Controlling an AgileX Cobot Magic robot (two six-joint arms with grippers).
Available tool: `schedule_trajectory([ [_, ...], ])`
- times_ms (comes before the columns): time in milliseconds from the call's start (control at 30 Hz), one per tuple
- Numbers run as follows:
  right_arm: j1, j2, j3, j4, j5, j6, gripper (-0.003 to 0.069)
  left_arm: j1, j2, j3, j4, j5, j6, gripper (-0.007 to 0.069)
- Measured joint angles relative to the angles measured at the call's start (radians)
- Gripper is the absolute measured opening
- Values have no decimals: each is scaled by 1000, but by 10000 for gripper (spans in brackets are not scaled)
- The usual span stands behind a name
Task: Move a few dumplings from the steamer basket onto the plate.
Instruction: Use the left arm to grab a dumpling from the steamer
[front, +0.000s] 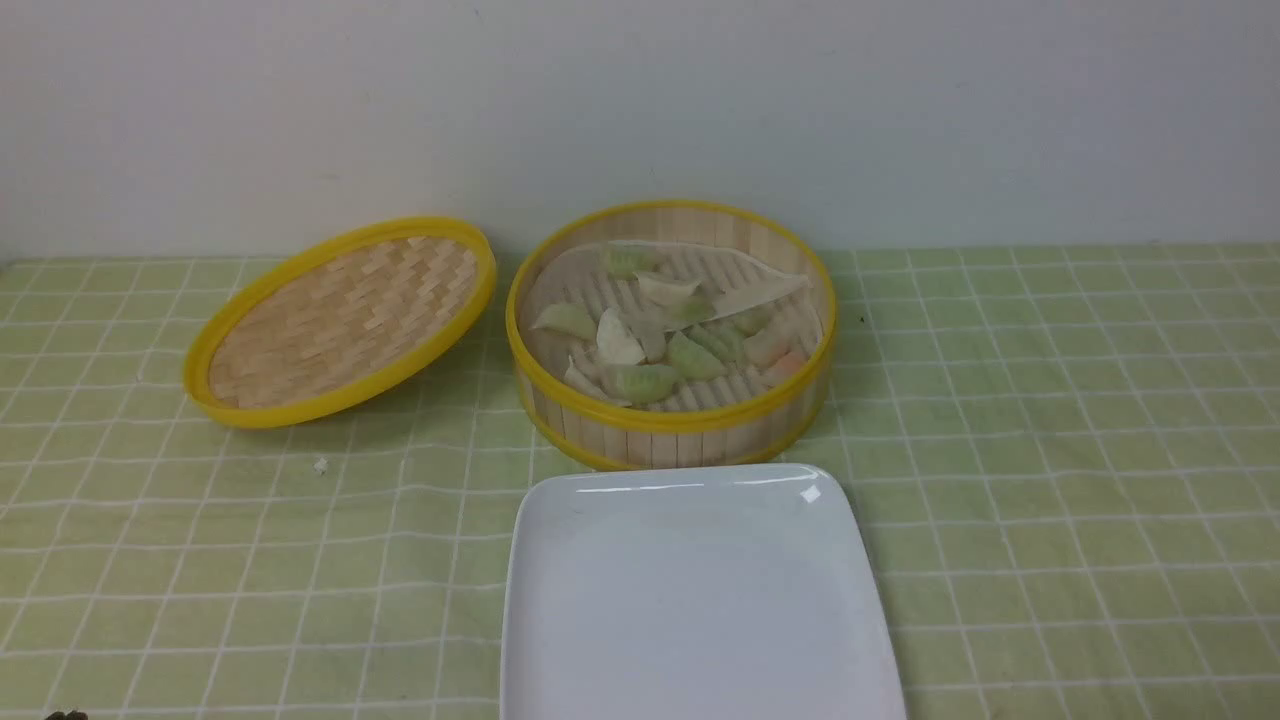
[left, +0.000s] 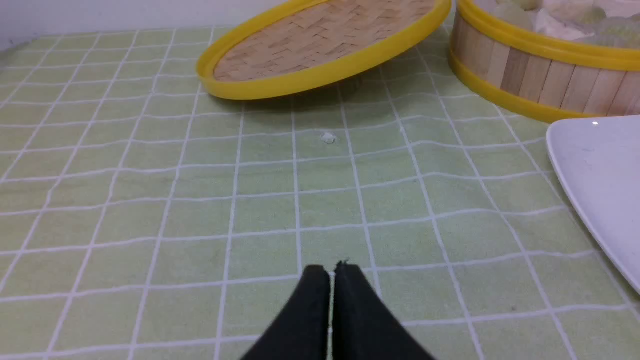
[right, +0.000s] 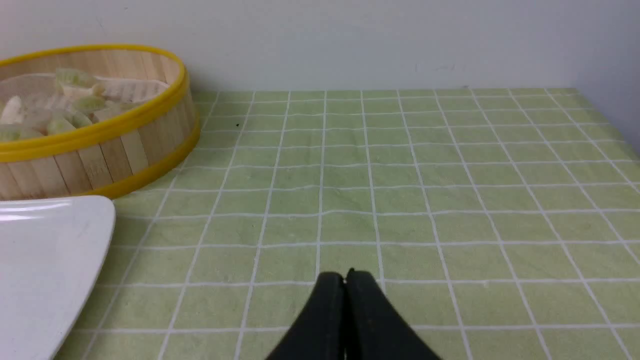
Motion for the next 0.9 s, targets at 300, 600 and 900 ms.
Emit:
schedule_trajectory([
  [300, 0, 0, 0, 0, 0, 0, -15, 0, 0, 0, 0, 0, 0, -6],
  [600, 0, 0, 0, 0, 0, 0, -15, 0, 0, 0, 0, 0, 8, -6],
  [900, 0, 0, 0, 0, 0, 0, -15, 0, 0, 2, -32, -35, -12, -6],
])
